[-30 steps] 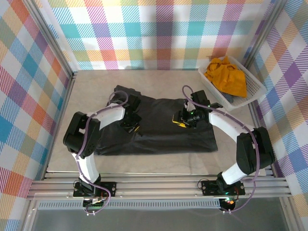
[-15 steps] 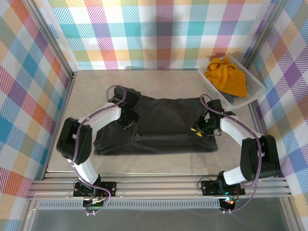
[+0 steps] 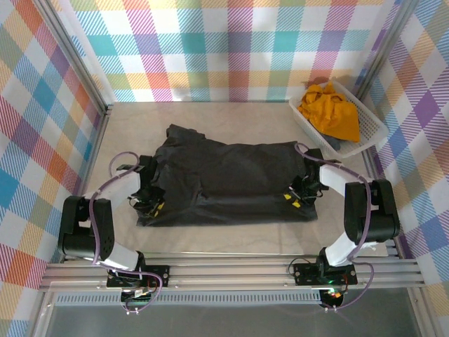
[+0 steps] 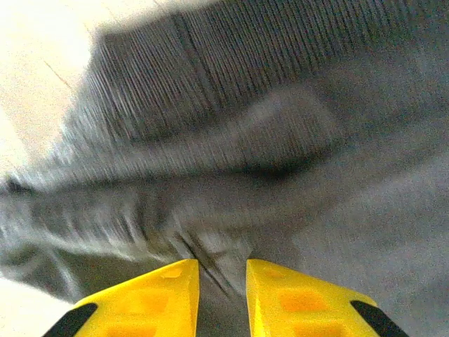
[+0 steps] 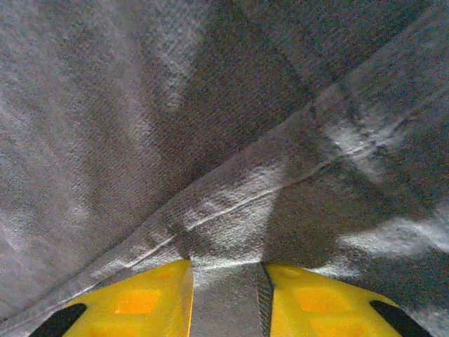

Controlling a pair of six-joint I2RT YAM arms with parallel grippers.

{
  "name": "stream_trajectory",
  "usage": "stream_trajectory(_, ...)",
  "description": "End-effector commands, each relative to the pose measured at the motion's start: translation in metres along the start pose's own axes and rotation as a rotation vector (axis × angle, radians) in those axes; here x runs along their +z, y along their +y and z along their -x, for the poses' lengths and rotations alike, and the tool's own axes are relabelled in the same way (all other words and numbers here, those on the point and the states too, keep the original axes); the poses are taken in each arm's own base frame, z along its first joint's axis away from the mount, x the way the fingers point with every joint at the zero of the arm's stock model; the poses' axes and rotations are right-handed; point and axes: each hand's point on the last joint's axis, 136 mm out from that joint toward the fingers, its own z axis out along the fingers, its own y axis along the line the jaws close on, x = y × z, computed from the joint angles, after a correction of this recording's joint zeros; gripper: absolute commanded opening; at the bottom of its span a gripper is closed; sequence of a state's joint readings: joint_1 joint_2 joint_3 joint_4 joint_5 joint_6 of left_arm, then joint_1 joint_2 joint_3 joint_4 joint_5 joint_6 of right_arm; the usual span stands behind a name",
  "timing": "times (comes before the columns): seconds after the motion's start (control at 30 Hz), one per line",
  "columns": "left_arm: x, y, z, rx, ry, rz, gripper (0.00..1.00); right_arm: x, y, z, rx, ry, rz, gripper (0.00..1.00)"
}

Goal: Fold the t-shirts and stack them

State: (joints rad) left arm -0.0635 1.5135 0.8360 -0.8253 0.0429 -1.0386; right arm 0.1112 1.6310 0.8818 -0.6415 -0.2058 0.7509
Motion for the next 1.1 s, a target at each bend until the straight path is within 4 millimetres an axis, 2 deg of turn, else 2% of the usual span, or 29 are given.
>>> stream_trajectory(0.0, 0.007, 0.025, 0.02, -0.007, -0.025, 0.131, 0.24, 0.009, -0.019, 0.002, 0.004, 0.032, -0.108, 0.33)
stream_trajectory(0.07, 0.009, 0.034, 0.032, -0.025, -0.05, 0.184, 0.24, 0.013, -0.023, 0.003, 0.004, 0.052, -0.139, 0.34)
stream_trajectory(0.13, 0.012, 0.041, 0.035, -0.059, -0.042, 0.204, 0.23, 0.013, -0.025, 0.002, -0.001, 0.066, -0.158, 0.34)
stream_trajectory(0.3, 0.013, 0.06, 0.026, -0.126, -0.03, 0.235, 0.21, 0.004, -0.027, -0.007, -0.061, 0.073, -0.226, 0.36)
stream_trajectory(0.43, 0.011, 0.082, 0.017, -0.199, -0.033, 0.238, 0.2, 0.005, -0.024, -0.036, -0.081, 0.135, -0.216, 0.37)
stream_trajectory(0.53, 0.01, 0.093, 0.017, -0.235, -0.033, 0.225, 0.2, 0.007, -0.021, -0.054, -0.122, 0.151, -0.233, 0.37)
stream_trajectory(0.63, 0.006, 0.089, 0.025, -0.232, -0.04, 0.2, 0.21, 0.007, -0.018, -0.065, -0.132, 0.154, -0.241, 0.37)
stream_trajectory(0.7, -0.011, 0.076, 0.039, -0.207, -0.084, 0.167, 0.22, 0.0, -0.01, -0.065, -0.14, 0.131, -0.224, 0.37)
stream_trajectory(0.8, -0.053, 0.043, 0.067, -0.188, -0.205, 0.044, 0.3, -0.025, 0.017, -0.05, -0.213, 0.02, -0.147, 0.41)
stream_trajectory(0.87, -0.082, 0.001, 0.088, -0.161, -0.27, -0.107, 0.44, -0.045, 0.042, -0.03, -0.297, -0.089, -0.091, 0.46)
stream_trajectory(0.93, -0.101, -0.046, 0.105, -0.126, -0.28, -0.252, 0.54, -0.058, 0.07, -0.013, -0.375, -0.145, -0.015, 0.51)
stream_trajectory(1.07, -0.113, -0.135, 0.136, -0.05, -0.248, -0.412, 0.55, -0.067, 0.127, 0.022, -0.454, -0.14, 0.117, 0.5)
